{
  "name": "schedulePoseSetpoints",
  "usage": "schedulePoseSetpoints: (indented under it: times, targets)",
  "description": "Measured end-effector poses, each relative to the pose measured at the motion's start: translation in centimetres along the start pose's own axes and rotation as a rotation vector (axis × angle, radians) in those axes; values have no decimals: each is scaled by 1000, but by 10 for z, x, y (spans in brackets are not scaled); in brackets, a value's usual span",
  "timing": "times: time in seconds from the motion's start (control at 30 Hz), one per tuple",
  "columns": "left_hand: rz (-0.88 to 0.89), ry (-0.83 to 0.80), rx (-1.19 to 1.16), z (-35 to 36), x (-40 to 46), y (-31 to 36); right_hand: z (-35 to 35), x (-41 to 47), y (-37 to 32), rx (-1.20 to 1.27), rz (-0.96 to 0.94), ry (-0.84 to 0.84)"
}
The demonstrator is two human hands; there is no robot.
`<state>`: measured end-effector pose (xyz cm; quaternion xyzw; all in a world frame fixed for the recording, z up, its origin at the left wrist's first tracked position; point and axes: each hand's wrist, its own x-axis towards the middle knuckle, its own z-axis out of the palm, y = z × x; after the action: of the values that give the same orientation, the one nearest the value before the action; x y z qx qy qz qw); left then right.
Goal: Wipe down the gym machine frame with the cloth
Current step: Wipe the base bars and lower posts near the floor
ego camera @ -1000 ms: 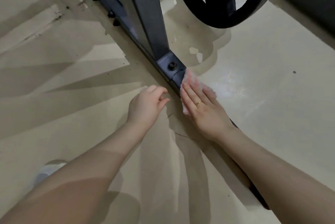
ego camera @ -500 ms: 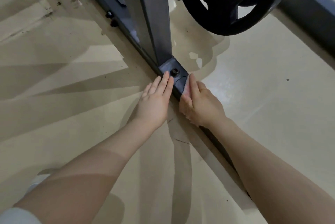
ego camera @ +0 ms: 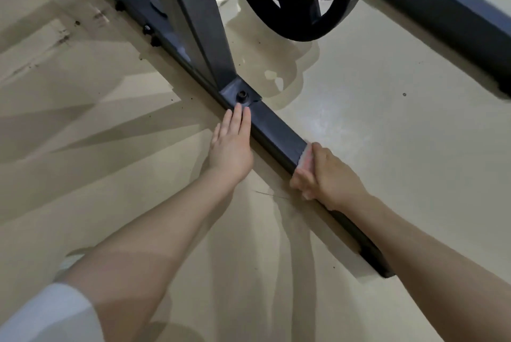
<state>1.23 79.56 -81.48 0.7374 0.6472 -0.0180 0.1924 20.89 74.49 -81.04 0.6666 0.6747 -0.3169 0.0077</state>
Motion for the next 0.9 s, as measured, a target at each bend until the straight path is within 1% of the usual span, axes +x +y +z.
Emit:
schedulePoseSetpoints:
  times: [0.07, 0.13, 0.17, 0.2, 0.23, 0.27, 0.33, 0.37, 0.4, 0.47, 0.53, 0.57, 0.6, 0.7, 0.77, 0.83, 0.9]
  targets:
    - [171, 17, -47, 7, -18, 18, -2, -47, 39, 54, 28, -64]
    - [362, 19, -75, 17, -34, 38, -3, -76, 66, -9, 97, -85]
    - [396, 18, -65, 22, -38, 47, -4, -78, 72, 1, 123, -105]
    - [392, 24, -61, 29, -41, 55, -4, -74, 71, 97, 134, -130]
    - [344, 4, -52, 34, -43, 62, -2, -66, 65, 201, 115, -142]
    - [281, -6, -56, 40, -45, 66, 1, -57, 58, 251, 70, -111]
    - [173, -17, -44, 50, -52, 67, 4, -39, 47, 239, -28, -16]
    - [148, -14, -35, 52, -55, 67, 5, -39, 49, 253, -56, -12]
    - [146, -21, -20, 53, -57, 67, 4, -46, 55, 277, -69, -38]
    - [147, -38, 14, 50, -58, 68, 4, -71, 83, 242, -19, -110]
    - [139, -52, 36, 45, -55, 71, 2, -91, 111, 94, 57, -144]
    - [131, -66, 49, 43, -54, 72, 0, -92, 119, 63, 86, -145]
    - [125, -72, 69, 43, -53, 74, -2, -88, 118, 79, 92, -152]
    - [98, -90, 99, 42, -55, 76, -7, -64, 85, 277, -60, -187]
    - [87, -96, 96, 41, -54, 76, -4, -56, 76, 351, -123, -142]
    - [98, -113, 92, 38, -54, 75, -2, -65, 89, 277, -97, -122]
    - [105, -128, 105, 34, -54, 73, -1, -82, 118, 212, -3, -190]
